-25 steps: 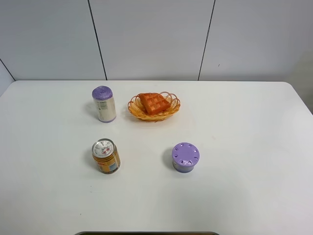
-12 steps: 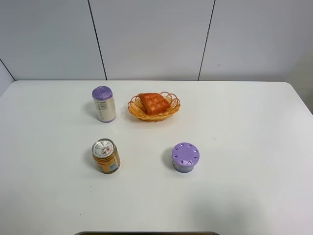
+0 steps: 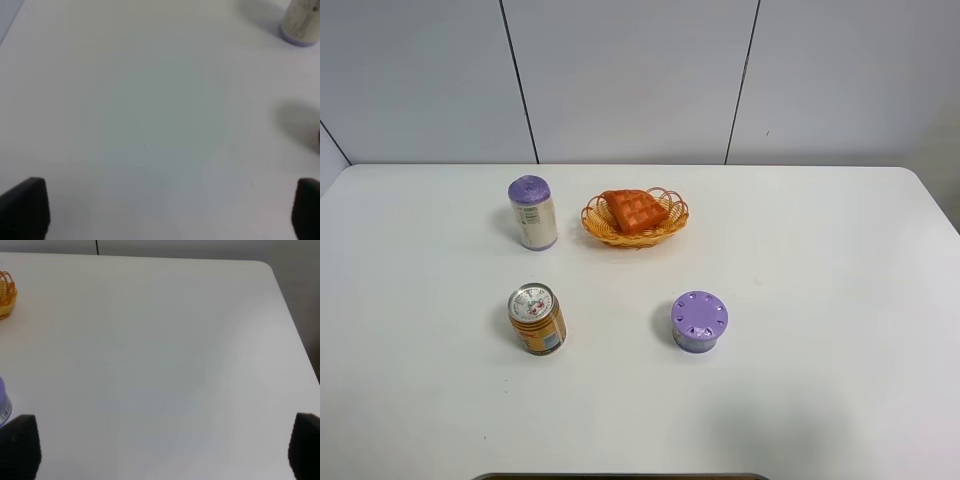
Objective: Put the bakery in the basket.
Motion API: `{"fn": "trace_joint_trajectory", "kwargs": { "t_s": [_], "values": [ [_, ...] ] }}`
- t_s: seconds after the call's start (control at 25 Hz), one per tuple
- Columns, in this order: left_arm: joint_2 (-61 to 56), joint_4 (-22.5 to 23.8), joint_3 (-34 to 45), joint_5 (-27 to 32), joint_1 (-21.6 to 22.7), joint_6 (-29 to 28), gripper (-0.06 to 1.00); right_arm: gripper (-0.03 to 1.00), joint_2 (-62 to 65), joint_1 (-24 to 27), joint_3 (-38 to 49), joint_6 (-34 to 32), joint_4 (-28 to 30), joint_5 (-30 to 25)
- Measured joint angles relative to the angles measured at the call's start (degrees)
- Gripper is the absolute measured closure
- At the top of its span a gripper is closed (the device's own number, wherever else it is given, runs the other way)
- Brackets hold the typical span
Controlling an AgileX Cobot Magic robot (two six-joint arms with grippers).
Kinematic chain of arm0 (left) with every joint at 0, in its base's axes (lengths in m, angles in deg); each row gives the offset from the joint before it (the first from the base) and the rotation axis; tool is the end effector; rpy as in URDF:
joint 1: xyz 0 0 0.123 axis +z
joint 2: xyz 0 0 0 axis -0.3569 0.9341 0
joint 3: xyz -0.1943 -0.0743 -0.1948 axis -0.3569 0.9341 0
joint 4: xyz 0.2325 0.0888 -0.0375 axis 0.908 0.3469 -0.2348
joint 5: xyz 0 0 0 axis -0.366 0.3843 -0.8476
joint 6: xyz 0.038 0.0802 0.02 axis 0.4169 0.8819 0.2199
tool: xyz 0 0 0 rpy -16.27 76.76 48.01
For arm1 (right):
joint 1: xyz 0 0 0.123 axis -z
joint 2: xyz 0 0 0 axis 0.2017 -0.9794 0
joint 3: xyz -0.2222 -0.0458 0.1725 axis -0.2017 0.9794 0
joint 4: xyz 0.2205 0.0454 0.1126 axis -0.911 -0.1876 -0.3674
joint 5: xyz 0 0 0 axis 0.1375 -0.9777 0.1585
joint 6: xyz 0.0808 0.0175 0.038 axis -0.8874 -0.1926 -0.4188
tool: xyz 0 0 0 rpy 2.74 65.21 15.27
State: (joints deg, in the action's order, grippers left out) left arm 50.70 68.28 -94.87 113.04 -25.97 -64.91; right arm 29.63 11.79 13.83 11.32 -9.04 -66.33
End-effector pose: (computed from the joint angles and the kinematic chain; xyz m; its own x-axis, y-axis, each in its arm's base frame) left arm 0.0001 0.0106 0.2598 -0.5178 -0.0378 -0.8547 -0.0554 0.9984 -0.0106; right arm -0.0146 -0.0011 0.2908 -0.4340 -0.0050 -0.9009 0.0108 0.9999 -0.0108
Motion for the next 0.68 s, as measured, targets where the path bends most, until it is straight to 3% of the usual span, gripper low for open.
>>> {"fn": "trace_joint_trajectory", "kwargs": {
  "t_s": [0.68],
  "values": [
    [0.0, 0.0, 0.0, 0.0, 0.0, 0.0, -0.04, -0.03, 0.0, 0.0, 0.0, 0.0, -0.1, 0.0]
  ]
}}
